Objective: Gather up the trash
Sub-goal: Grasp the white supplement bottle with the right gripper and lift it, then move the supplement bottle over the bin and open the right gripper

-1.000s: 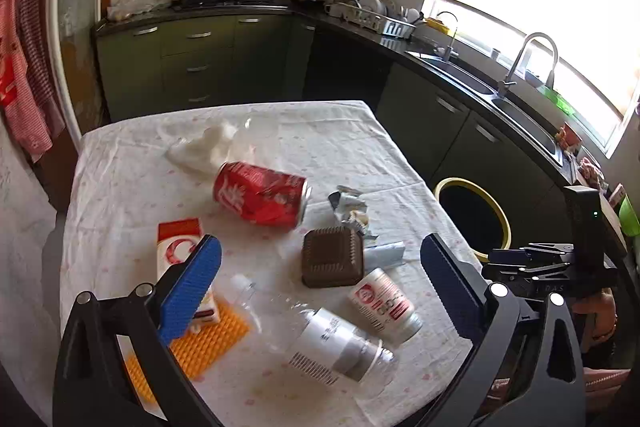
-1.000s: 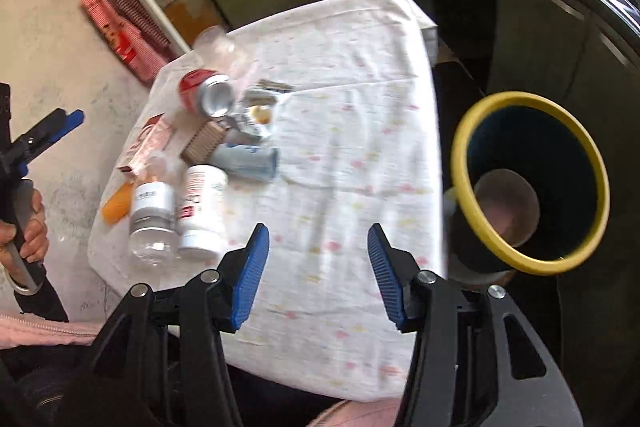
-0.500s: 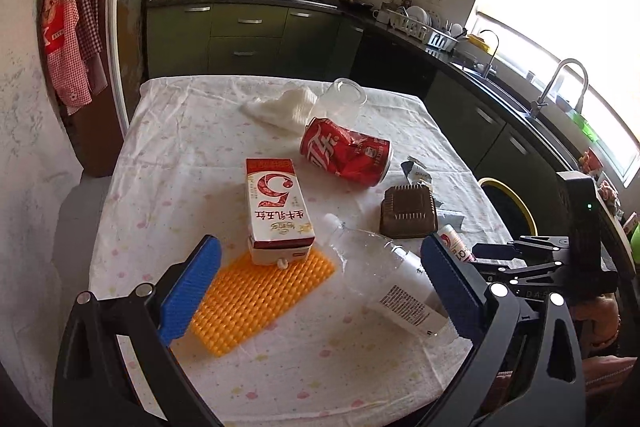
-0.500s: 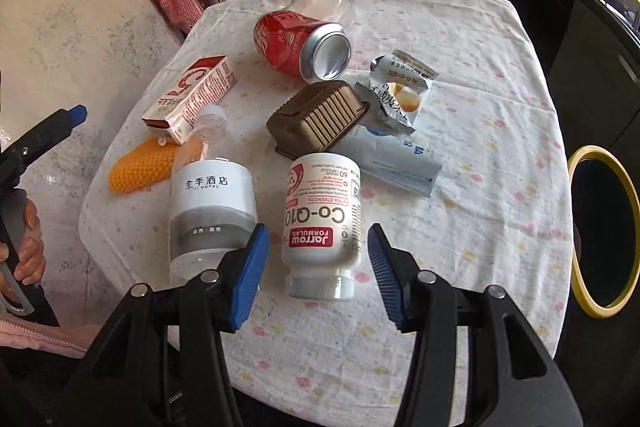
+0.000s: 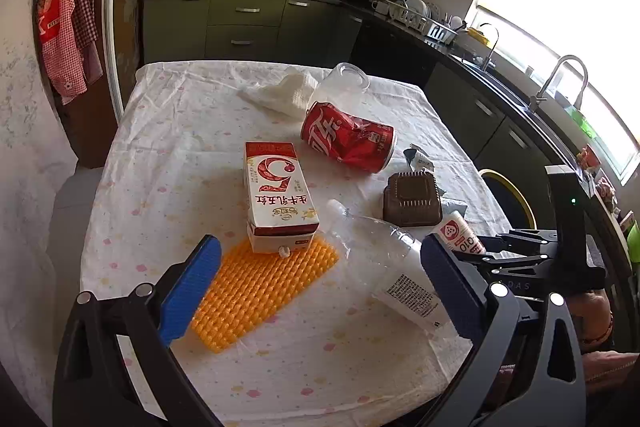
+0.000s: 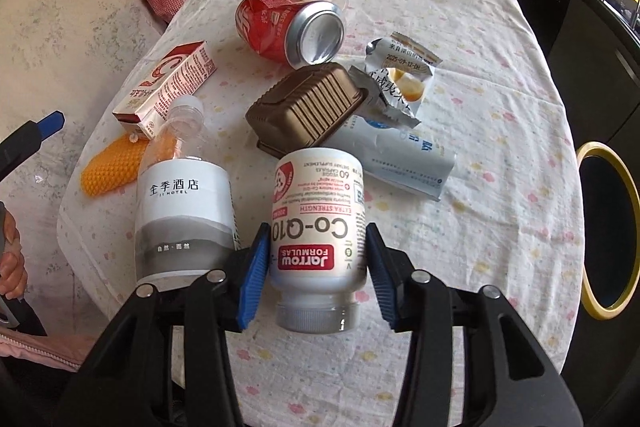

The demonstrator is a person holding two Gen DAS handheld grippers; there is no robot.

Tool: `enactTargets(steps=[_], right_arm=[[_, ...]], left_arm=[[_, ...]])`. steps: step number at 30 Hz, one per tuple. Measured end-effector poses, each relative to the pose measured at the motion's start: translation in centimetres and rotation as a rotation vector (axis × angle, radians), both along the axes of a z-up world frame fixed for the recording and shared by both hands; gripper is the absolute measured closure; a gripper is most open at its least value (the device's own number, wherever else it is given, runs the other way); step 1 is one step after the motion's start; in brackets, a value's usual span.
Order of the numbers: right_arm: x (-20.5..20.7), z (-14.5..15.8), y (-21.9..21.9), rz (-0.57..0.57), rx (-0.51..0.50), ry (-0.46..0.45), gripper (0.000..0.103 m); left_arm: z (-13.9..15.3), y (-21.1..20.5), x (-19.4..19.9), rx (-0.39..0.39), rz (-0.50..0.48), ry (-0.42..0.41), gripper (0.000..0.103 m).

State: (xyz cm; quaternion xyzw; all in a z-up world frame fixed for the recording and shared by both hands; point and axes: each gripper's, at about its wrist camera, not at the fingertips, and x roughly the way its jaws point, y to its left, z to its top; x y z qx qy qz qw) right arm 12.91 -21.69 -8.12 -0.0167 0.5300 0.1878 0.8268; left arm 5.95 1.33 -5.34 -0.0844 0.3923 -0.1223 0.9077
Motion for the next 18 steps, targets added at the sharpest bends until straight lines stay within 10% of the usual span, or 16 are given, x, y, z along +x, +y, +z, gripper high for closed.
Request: enactTargets(steps=[10, 18], right_arm=[[-1.4, 3.3, -2.6, -0.03, 0.059, -0.067, 0.058], [-0.3, 5.6, -12.6, -0.276, 0.045, -0.137, 0.058]], left_arm=[[0.0, -1.3, 0.0, 0.017, -0.029, -0.001, 0.005], [0.0, -2.3, -0.1, 0.027, -0.049, -0.003, 0.005]])
